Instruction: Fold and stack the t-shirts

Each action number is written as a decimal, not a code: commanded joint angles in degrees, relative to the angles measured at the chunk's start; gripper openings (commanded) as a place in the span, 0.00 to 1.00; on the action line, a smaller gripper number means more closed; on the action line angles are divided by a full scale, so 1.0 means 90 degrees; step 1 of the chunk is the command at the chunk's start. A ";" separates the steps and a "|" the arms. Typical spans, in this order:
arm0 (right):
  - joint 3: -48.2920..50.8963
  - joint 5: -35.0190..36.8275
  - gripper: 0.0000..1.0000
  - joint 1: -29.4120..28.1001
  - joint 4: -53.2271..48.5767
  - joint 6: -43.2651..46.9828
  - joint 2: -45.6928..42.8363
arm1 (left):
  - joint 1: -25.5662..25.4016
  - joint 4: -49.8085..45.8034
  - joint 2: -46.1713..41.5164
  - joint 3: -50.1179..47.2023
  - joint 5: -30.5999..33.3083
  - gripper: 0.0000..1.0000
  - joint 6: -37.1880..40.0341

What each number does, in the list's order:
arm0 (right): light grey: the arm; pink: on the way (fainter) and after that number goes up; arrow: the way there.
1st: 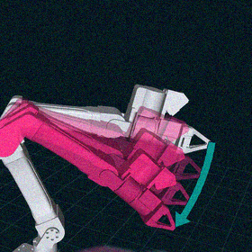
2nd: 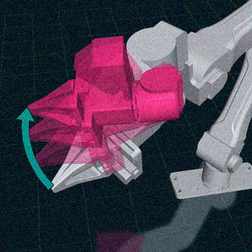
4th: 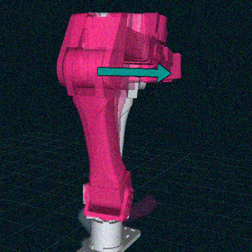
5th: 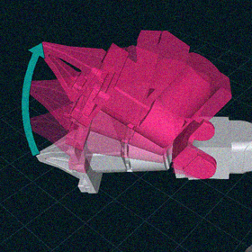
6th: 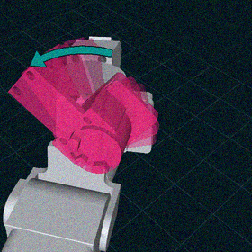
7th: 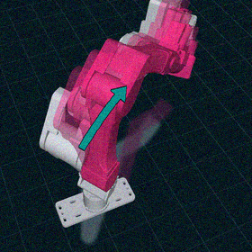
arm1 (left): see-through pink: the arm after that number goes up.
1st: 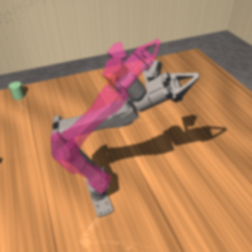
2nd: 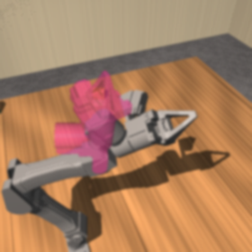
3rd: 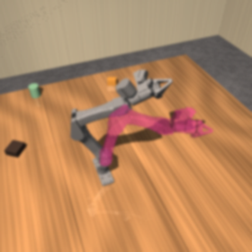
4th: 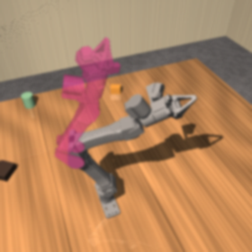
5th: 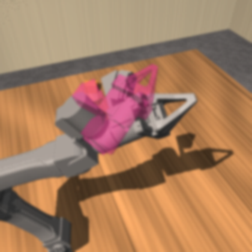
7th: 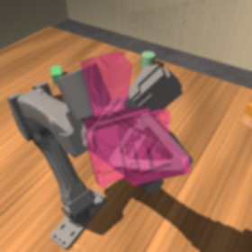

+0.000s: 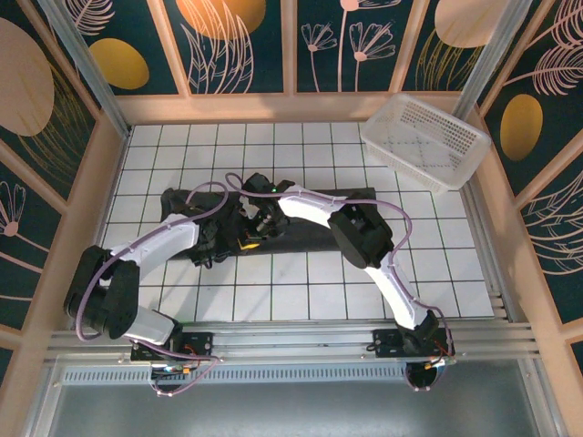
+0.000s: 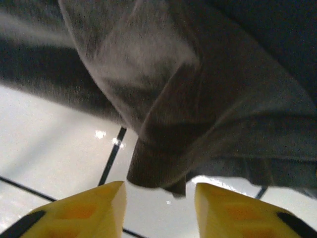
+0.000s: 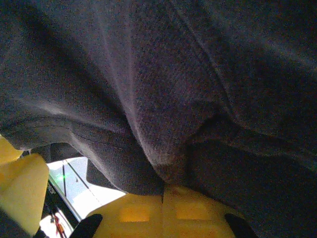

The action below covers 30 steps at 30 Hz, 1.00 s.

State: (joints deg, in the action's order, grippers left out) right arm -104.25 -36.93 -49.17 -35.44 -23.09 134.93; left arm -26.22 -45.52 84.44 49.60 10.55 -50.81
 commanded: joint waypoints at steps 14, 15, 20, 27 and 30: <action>0.0177 -0.0018 0.02 0.0062 -0.0083 -0.0042 -0.0041 | -0.0017 -0.0033 -0.0012 -0.0168 0.0517 0.01 0.0278; 0.0177 -0.0018 0.02 0.0063 -0.0076 -0.0033 -0.0041 | -0.0017 -0.0127 -0.0025 -0.0167 0.0563 0.00 0.0305; 0.0167 0.0003 0.02 0.0082 -0.0090 -0.0036 -0.0041 | -0.0022 -0.0790 -0.0134 -0.0114 0.0654 0.00 0.0498; 0.0146 0.0041 0.02 0.0080 -0.0086 -0.0005 -0.0051 | -0.0022 -0.1560 -0.0355 -0.0077 0.0522 0.00 0.0439; 0.0009 0.0127 0.02 0.0044 -0.0193 0.0098 -0.0065 | -0.0024 -0.1807 -0.0513 0.0006 0.0617 0.00 0.0347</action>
State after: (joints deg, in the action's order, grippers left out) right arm -104.09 -37.80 -48.97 -34.87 -22.98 134.93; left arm -26.44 -52.36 81.67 48.97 13.76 -47.03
